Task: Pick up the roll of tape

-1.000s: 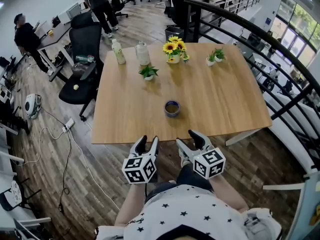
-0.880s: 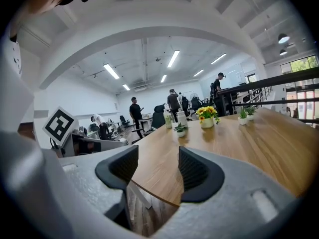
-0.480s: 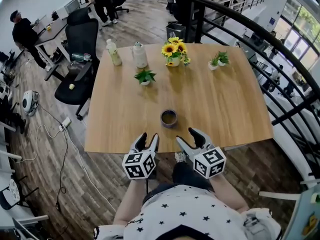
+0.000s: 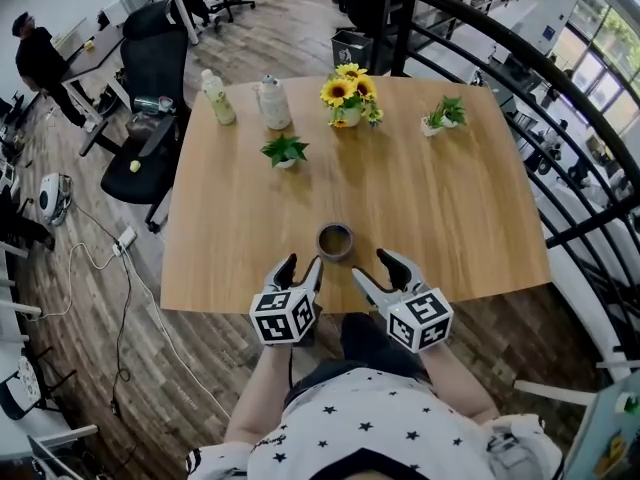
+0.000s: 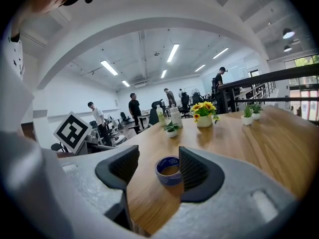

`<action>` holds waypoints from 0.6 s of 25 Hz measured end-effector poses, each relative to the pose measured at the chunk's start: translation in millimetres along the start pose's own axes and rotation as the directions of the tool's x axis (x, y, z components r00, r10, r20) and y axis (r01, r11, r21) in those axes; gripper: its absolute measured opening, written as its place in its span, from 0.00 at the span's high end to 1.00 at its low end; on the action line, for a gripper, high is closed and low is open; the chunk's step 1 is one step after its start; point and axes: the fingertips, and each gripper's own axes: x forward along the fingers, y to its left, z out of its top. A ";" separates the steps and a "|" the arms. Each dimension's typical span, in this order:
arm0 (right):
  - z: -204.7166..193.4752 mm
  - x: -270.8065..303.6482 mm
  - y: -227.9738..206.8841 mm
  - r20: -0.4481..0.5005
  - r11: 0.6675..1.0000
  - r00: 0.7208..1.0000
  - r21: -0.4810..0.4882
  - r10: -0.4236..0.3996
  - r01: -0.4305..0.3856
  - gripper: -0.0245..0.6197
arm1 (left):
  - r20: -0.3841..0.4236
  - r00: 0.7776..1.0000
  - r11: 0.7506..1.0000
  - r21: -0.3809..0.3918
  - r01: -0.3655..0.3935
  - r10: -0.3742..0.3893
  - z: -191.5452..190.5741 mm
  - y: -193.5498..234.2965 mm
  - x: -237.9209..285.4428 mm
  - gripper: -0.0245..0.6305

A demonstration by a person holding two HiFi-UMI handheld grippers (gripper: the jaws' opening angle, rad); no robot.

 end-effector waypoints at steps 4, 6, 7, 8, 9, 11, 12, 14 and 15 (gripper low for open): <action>-4.6 7.7 -9.3 -0.015 1.000 1.000 0.011 0.003 -0.003 0.60 | -0.026 1.000 1.000 -0.005 -0.008 0.008 -3.8 3.3 19.6 0.65; -6.9 10.9 -13.2 -0.024 1.000 1.000 0.017 0.005 -0.005 0.60 | -0.041 0.999 1.000 0.000 -0.009 0.009 -5.6 3.9 29.3 0.65; -8.1 12.5 -14.9 -0.028 1.000 1.000 0.019 0.007 -0.006 0.60 | -0.047 0.999 1.000 0.003 -0.010 0.010 -6.6 4.2 34.3 0.65; -9.0 14.2 -16.8 -0.030 1.000 1.000 0.022 0.008 -0.007 0.60 | -0.054 0.998 1.000 0.006 -0.011 0.011 -7.7 4.9 39.4 0.65; -9.6 15.9 -18.9 -0.032 1.000 0.999 0.023 0.009 -0.008 0.60 | -0.060 0.998 1.000 0.008 -0.012 0.013 -8.8 5.8 44.8 0.65; -10.0 19.2 -23.1 -0.035 1.000 0.999 0.026 0.011 -0.010 0.60 | -0.075 0.997 1.000 0.014 -0.017 0.018 -11.2 7.9 55.5 0.65; -10.0 20.4 -24.9 -0.037 1.000 0.999 0.028 0.012 -0.011 0.60 | -0.085 0.996 1.000 0.017 -0.019 0.021 -12.7 8.9 60.2 0.65; -10.6 22.0 -28.3 -0.041 0.999 0.999 0.033 0.013 -0.012 0.60 | -0.106 0.994 0.999 0.024 -0.024 0.026 -16.4 10.4 68.8 0.65; -11.3 22.7 -30.2 -0.043 0.999 0.999 0.036 0.013 -0.012 0.60 | -0.117 0.993 0.999 0.028 -0.027 0.030 -18.6 11.3 73.1 0.65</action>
